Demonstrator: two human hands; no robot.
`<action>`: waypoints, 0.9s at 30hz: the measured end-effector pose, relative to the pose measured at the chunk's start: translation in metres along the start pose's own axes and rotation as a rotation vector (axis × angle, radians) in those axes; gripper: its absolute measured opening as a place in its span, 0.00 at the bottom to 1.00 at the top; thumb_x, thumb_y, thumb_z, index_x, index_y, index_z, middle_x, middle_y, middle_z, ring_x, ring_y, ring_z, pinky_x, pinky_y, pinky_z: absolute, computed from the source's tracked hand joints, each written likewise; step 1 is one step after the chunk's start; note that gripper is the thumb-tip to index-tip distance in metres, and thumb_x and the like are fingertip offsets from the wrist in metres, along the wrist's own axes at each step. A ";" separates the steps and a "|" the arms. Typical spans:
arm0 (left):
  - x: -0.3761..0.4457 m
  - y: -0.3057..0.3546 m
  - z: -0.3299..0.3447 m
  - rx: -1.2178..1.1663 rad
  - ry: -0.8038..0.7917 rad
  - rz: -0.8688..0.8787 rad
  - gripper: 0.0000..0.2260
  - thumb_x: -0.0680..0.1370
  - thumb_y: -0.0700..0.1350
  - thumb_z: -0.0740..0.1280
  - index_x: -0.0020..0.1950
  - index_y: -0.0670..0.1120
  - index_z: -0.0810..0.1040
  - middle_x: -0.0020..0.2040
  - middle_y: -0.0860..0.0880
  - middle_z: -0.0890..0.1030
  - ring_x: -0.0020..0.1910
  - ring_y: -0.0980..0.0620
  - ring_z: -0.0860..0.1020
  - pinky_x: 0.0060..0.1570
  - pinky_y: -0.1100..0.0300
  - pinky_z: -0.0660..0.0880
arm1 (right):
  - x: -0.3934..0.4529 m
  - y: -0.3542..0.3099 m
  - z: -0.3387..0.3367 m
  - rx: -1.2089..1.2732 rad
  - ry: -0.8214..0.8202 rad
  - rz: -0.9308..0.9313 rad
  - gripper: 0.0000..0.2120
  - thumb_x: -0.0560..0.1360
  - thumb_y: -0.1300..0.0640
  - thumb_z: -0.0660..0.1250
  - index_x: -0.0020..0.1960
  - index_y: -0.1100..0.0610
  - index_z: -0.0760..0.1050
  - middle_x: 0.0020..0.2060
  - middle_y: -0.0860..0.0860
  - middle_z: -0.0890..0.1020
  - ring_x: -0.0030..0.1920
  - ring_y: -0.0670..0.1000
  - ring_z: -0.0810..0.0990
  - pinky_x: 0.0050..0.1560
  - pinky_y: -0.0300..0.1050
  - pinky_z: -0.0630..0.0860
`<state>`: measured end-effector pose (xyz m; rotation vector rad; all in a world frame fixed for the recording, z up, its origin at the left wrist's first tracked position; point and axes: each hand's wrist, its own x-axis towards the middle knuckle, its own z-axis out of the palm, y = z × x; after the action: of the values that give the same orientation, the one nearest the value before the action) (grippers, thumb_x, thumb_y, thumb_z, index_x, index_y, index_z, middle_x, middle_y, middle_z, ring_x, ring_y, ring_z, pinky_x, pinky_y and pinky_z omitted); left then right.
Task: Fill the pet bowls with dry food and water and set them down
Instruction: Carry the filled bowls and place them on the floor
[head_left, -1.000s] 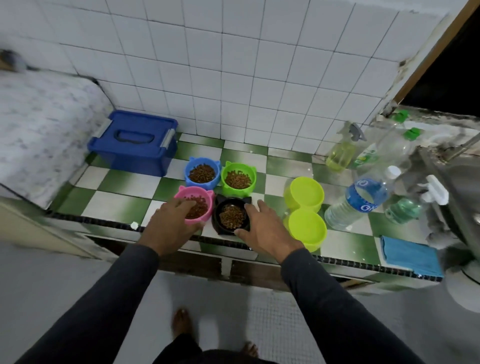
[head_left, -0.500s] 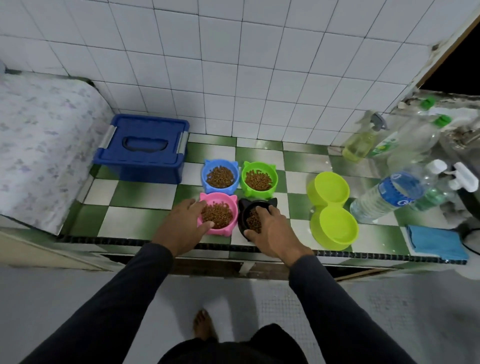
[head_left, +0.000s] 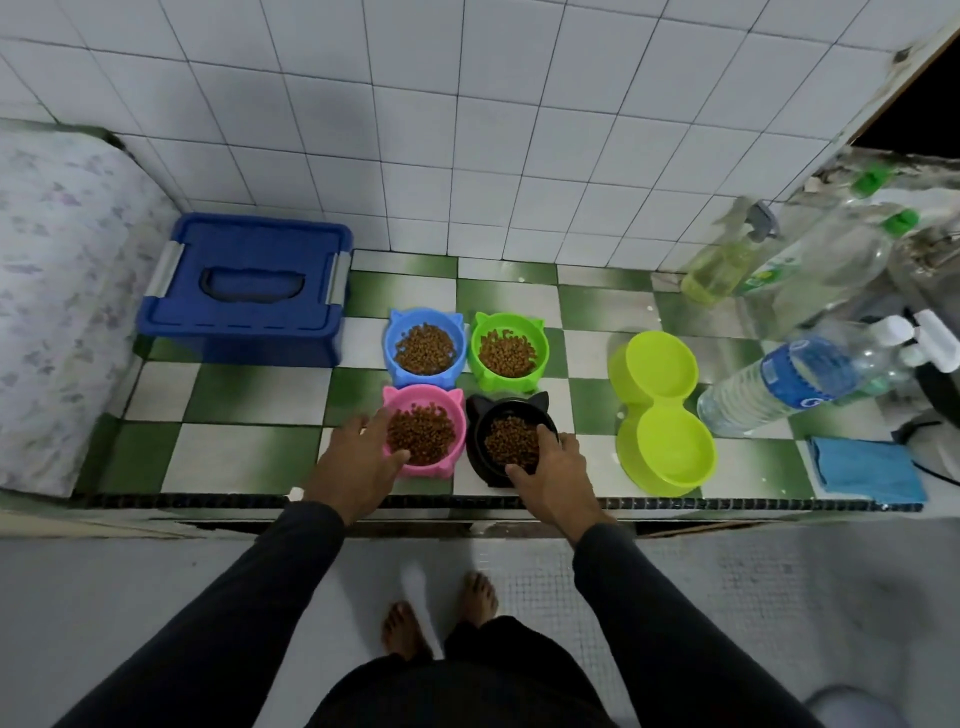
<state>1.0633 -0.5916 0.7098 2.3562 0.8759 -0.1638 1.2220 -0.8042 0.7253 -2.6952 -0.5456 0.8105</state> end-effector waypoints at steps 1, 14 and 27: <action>0.002 -0.001 0.002 -0.014 -0.002 -0.016 0.27 0.81 0.53 0.68 0.79 0.53 0.64 0.69 0.43 0.74 0.68 0.42 0.72 0.66 0.44 0.73 | 0.002 0.003 0.002 0.013 0.008 0.010 0.39 0.77 0.43 0.69 0.81 0.57 0.56 0.73 0.62 0.63 0.71 0.62 0.66 0.73 0.50 0.64; 0.020 -0.009 0.023 -0.211 0.027 -0.145 0.16 0.78 0.46 0.71 0.64 0.46 0.75 0.56 0.44 0.81 0.55 0.45 0.78 0.56 0.47 0.76 | 0.028 0.016 0.018 0.242 0.077 0.126 0.33 0.79 0.56 0.68 0.77 0.64 0.57 0.67 0.65 0.70 0.68 0.66 0.70 0.68 0.56 0.69; 0.029 -0.006 0.041 -0.279 0.114 -0.345 0.11 0.80 0.47 0.71 0.60 0.42 0.80 0.55 0.35 0.76 0.46 0.48 0.72 0.59 0.47 0.74 | 0.037 0.027 0.033 0.382 0.131 0.267 0.17 0.79 0.60 0.67 0.66 0.65 0.74 0.59 0.65 0.77 0.59 0.64 0.76 0.55 0.46 0.72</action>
<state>1.0857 -0.5963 0.6653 1.9592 1.2707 -0.0419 1.2397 -0.8076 0.6715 -2.4645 0.0059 0.7097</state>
